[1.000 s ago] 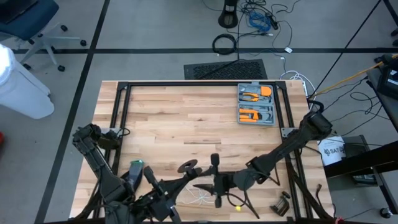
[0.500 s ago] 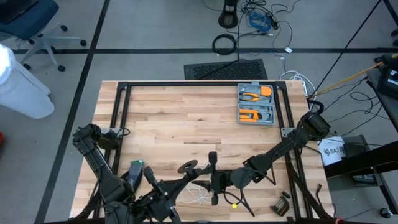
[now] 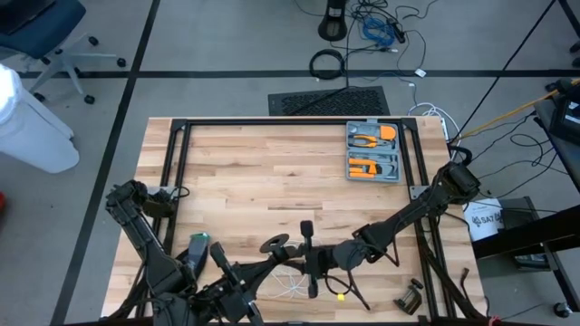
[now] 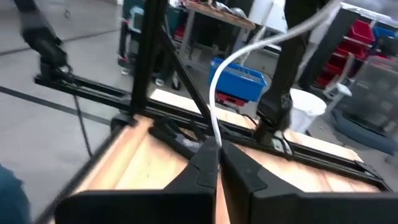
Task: Coil cords
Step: Coil the white wire onto the spool
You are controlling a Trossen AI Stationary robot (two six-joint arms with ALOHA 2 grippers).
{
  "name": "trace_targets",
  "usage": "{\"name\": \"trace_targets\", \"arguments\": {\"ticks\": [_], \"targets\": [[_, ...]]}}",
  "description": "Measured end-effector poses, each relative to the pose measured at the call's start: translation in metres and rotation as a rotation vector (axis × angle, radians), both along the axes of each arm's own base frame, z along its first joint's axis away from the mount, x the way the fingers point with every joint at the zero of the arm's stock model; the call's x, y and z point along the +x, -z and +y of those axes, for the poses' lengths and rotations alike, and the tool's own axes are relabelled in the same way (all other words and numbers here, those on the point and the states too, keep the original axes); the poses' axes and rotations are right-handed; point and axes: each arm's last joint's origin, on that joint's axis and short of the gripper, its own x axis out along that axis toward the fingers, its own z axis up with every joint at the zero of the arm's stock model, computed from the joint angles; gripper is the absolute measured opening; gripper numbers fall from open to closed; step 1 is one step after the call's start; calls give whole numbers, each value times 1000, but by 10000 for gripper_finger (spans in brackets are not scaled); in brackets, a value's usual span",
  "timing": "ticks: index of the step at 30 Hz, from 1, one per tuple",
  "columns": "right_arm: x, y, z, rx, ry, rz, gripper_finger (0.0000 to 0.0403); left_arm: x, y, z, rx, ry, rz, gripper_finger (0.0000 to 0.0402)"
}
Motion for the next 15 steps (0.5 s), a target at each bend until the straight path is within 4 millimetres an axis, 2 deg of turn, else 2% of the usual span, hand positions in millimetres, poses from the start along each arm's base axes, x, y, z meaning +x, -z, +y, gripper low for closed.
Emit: {"name": "trace_targets", "arguments": {"ticks": [3, 8, 15], "targets": [[-7, -4, -2, -37, 64, 37, 1, -1, 1, -1, 10, 5, 7, 1], [-31, -29, -7, -15, 138, 73, 1, -9, 2, -9, 83, 50, 50, 1], [-65, -56, -2, 28, 86, 78, 0, -14, 9, -16, 164, 126, 110, 1]]}}
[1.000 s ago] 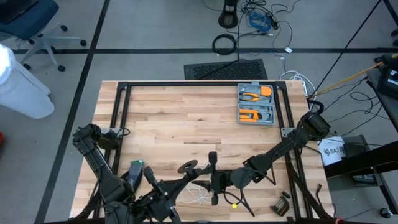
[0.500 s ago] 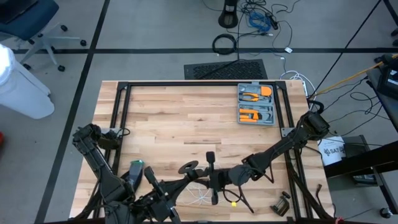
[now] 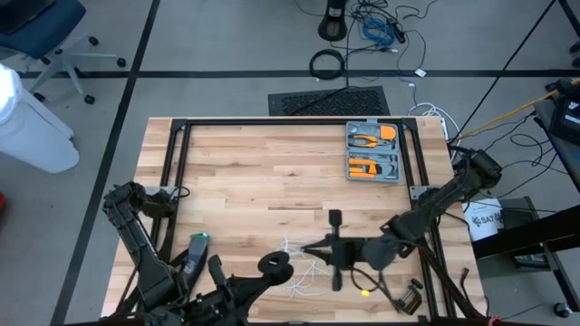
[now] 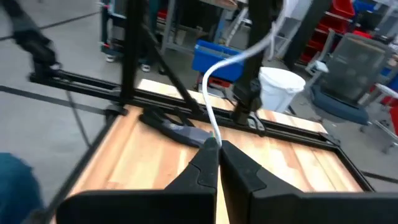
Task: Coil cords
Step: Coil the white wire onto the spool
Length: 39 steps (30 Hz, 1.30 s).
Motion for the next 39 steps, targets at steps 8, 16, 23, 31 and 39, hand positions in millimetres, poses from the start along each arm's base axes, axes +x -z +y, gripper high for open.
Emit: {"name": "trace_targets", "arguments": {"ticks": [8, 16, 23, 31, 39], "targets": [[-28, -19, 14, 2, -91, -38, 0, 2, 13, 4, 113, -11, 92, 1], [-53, -34, 24, -12, -176, -83, 0, 7, 19, 11, 173, -31, 142, 1], [-61, -41, 30, -28, -212, -129, 0, 12, 28, 18, 188, 6, 207, 1], [-61, -43, 31, -40, -214, -150, 0, 31, 37, 33, 189, 54, 273, 1], [-61, -47, 31, -95, -219, -188, 0, 49, 43, 44, 100, 241, 343, 1]]}}
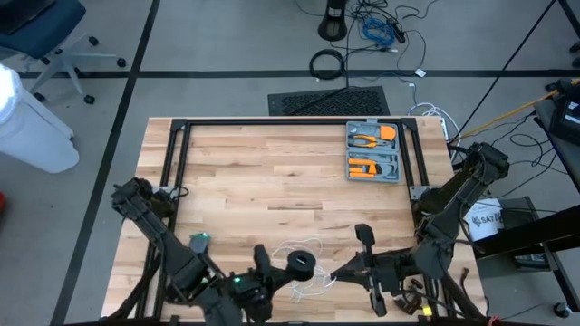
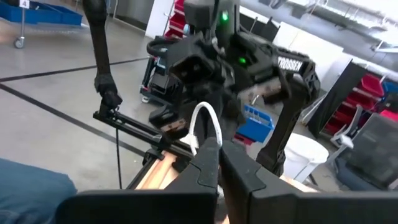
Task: Coil cords
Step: Coil the white wire onto the spool
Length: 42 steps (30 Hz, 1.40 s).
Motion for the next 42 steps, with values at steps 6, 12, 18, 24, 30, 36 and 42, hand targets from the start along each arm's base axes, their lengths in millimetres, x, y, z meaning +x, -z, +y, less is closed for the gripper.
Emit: {"name": "trace_targets", "arguments": {"ticks": [6, 12, 18, 24, 30, 36, 42], "targets": [[2, -1, -2, -35, 7, -15, 0, 8, 1, 5, -57, 102, 47, 1], [6, -1, -7, -46, 29, -14, 0, 8, 1, 2, -107, 201, 77, 1], [11, -1, -12, -58, 51, -16, 0, 9, 0, -3, -172, 318, 89, 1], [23, 4, -11, -49, 75, -42, 0, 21, 9, -9, -166, 403, 78, 1], [39, 14, -8, -90, 99, -58, 0, 33, 16, -7, -155, 426, 73, 1], [42, 14, -12, -44, 113, -52, 0, 35, 14, -5, -162, 425, 57, 1], [46, 17, -17, -4, 80, -22, 0, 35, 8, -9, -189, 497, 5, 1]]}}
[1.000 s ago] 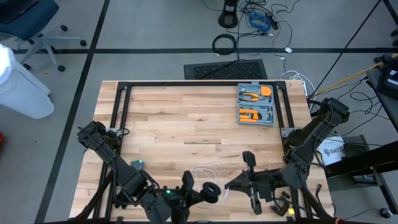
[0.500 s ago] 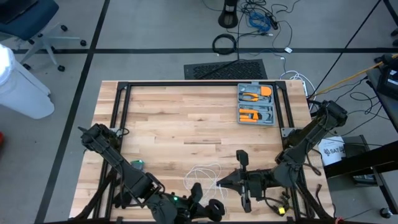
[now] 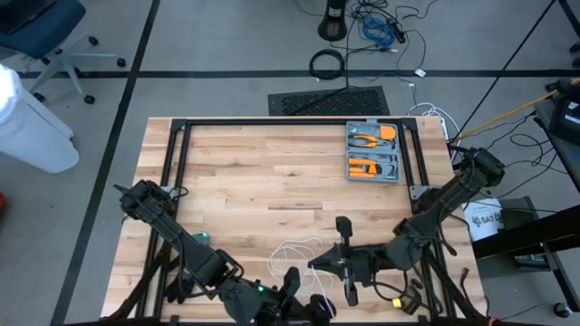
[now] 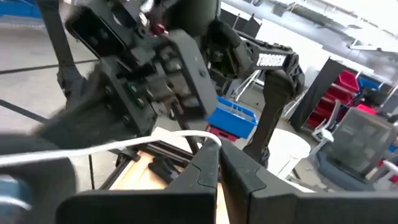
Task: Coil cords
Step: Coil the white wire onto the spool
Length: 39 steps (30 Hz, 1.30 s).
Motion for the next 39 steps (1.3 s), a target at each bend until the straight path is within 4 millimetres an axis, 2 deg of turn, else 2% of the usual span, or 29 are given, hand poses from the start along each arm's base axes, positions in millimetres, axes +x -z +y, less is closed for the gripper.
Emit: {"name": "trace_targets", "arguments": {"ticks": [15, 21, 31, 39], "targets": [[7, 4, -7, 73, -63, 52, 0, -6, -8, -11, 24, 70, -100, 1], [8, 3, -8, 112, -90, 45, 0, -6, -9, -11, 20, 72, -107, 1], [21, 10, -15, 171, -153, 72, 0, 1, -8, -8, 2, 56, -128, 1], [19, -2, -12, 205, -203, -38, 0, 3, -6, -4, -23, 31, -89, 1]]}}
